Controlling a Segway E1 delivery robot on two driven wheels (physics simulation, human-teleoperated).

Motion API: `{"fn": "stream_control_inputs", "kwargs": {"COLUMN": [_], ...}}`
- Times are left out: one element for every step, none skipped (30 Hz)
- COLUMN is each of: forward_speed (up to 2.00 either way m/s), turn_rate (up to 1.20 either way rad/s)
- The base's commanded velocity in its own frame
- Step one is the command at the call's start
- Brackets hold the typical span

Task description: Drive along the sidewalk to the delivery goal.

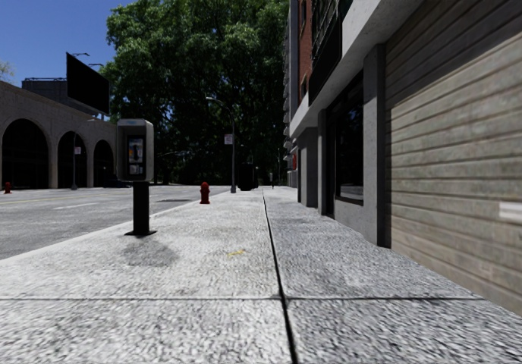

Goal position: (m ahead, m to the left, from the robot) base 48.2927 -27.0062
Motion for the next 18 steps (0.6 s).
{"fn": "stream_control_inputs", "kwargs": {"forward_speed": [2.0, 2.0, 2.0, 2.0, 2.0, 2.0, 2.0, 2.0, 2.0, 2.0, 2.0, 2.0, 2.0, 2.0, 2.0, 2.0, 2.0, 2.0], "turn_rate": [0.0, 0.0, 0.0, 0.0, 0.0, 0.0, 0.0, 0.0, 0.0, 0.0, 0.0, 0.0, 0.0, 0.0, 0.0, 0.0, 0.0, 0.0]}}
